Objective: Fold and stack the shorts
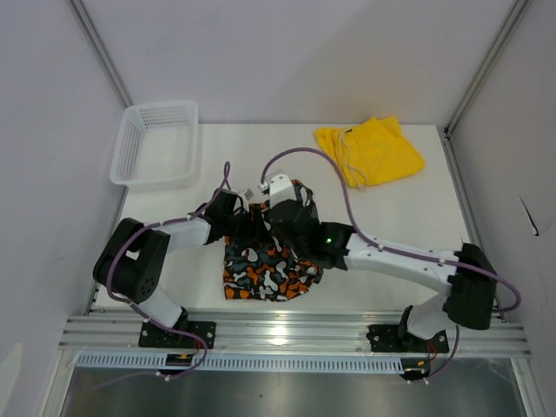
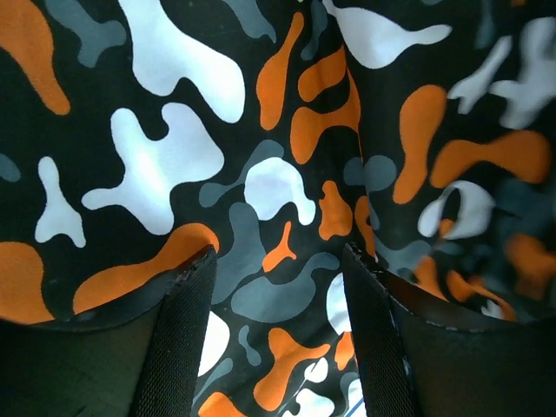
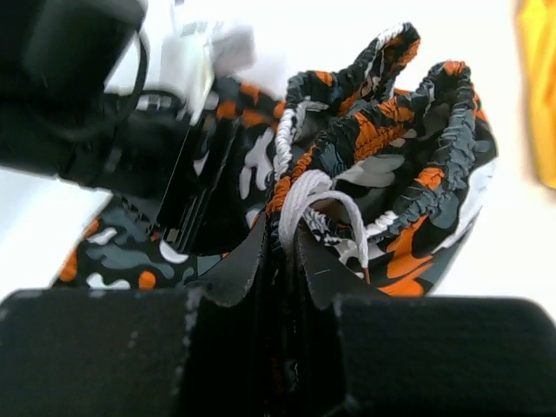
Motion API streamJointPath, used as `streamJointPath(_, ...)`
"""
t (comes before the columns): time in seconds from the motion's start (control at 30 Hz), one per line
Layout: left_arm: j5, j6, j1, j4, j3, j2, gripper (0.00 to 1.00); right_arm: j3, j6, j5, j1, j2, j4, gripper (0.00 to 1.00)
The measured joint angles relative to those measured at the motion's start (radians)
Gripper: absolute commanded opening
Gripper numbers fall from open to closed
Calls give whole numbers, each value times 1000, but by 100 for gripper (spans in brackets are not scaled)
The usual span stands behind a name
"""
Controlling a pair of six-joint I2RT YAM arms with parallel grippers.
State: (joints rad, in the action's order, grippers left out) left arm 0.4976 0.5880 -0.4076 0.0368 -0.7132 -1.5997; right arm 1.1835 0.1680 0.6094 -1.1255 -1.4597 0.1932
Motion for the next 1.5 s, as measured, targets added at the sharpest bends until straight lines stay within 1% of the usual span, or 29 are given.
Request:
streamJointPath(0.13,2,26,20,8,39,50,65,23,-12,29,-56,-168,3,0)
streamJointPath(0.27,6,43,56,43,47,122,67,18,-1,40,-83,-238,0,0)
streamJointPath(0.53,31,63,138,93,51,254,69,12,51,89,-72,-232,-35,0)
streamJointPath(0.6,31,62,144,105,51,263,69,-18,82,84,-53,-196,-42,0)
streamJointPath(0.67,30,61,145,114,51,261,69,-79,116,79,-17,-116,-44,0)
streamJointPath(0.77,25,58,145,117,51,241,69,-193,193,51,85,82,-48,0)
streamJointPath(0.87,19,57,145,103,51,170,68,-335,286,-28,255,325,-84,0)
streamJointPath(0.93,18,57,145,93,51,110,68,-423,336,-86,368,438,-109,0)
streamJointPath(1.0,34,62,145,76,51,54,68,-500,381,-142,465,509,-110,0)
streamJointPath(1.2,61,66,147,19,35,12,69,-670,492,-276,654,552,-72,0)
streamJointPath(1.3,64,66,148,8,21,-6,69,-716,539,-325,758,552,-48,0)
streamJointPath(1.5,59,62,160,-3,10,-18,70,-797,591,-439,916,554,-48,0)
